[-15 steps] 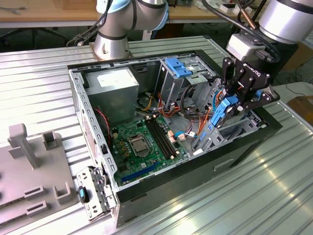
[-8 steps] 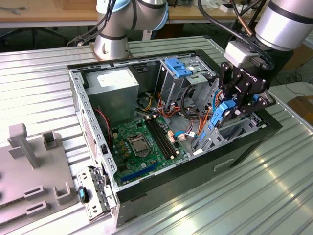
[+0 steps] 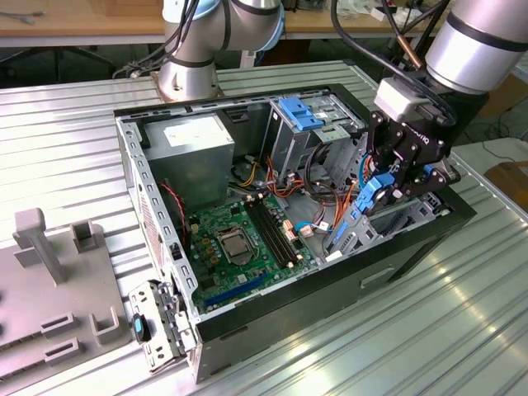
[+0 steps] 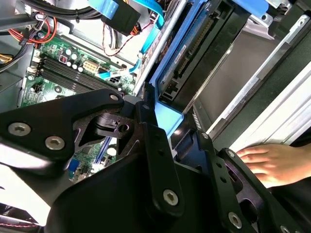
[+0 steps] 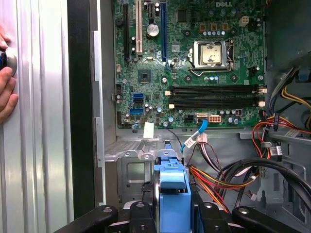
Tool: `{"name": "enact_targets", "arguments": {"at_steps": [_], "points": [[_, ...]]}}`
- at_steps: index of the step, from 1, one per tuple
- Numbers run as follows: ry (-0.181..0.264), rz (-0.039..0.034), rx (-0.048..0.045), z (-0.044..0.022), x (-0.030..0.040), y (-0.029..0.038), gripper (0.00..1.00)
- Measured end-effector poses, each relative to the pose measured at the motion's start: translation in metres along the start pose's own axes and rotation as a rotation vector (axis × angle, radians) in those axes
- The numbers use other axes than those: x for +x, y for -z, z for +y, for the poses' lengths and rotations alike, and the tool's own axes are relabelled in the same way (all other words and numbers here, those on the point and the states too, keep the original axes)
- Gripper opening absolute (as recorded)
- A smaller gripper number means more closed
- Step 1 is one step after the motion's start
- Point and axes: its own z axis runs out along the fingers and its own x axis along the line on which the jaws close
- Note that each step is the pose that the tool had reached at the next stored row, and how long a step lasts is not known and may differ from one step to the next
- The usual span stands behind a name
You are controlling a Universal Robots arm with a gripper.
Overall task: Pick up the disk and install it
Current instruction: 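Insert the disk into the insertion slot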
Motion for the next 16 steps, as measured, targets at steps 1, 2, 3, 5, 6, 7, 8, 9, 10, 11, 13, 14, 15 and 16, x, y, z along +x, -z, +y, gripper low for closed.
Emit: {"name": "enact_targets", "arguments": {"at_steps": [1,2,3,5,6,7,8,9,10,11,13,14,15,16], "points": [[0.0,-0.0001,0.0,0.0,0.0,-0.0001,0.37],[0.0,-0.0001,0.0,0.0,0.0,-0.0001,0.37],[0.0,0.0,0.0,0.0,0.0,-0.0001,0.37],[0.0,0.0001,0.0,0.0,0.0,-0.0001,0.37],[0.0,0.0003,0.0,0.0,0.0,-0.0001,0.37],[0.0,0.0004,0.0,0.0,0.0,-0.0001,0.37],[0.0,0.0005,0.0,0.0,-0.0001,-0.0005,0.37],[0.0,0.0004,0.0,0.0,-0.0001,-0.0011,0.37],[0.0,0.0004,0.0001,0.0,-0.0001,-0.003,0.37],[0.0,0.0005,0.0,0.0,-0.0002,-0.0041,0.37],[0.0,0.0006,0.0,0.0,-0.0002,-0.0057,0.37],[0.0,0.0005,0.0,0.0,-0.0002,-0.0063,0.37],[0.0,0.0006,0.0,0.0,-0.0003,-0.007,0.37],[0.0,0.0006,0.0,0.0,-0.0003,-0.0075,0.37]]}}
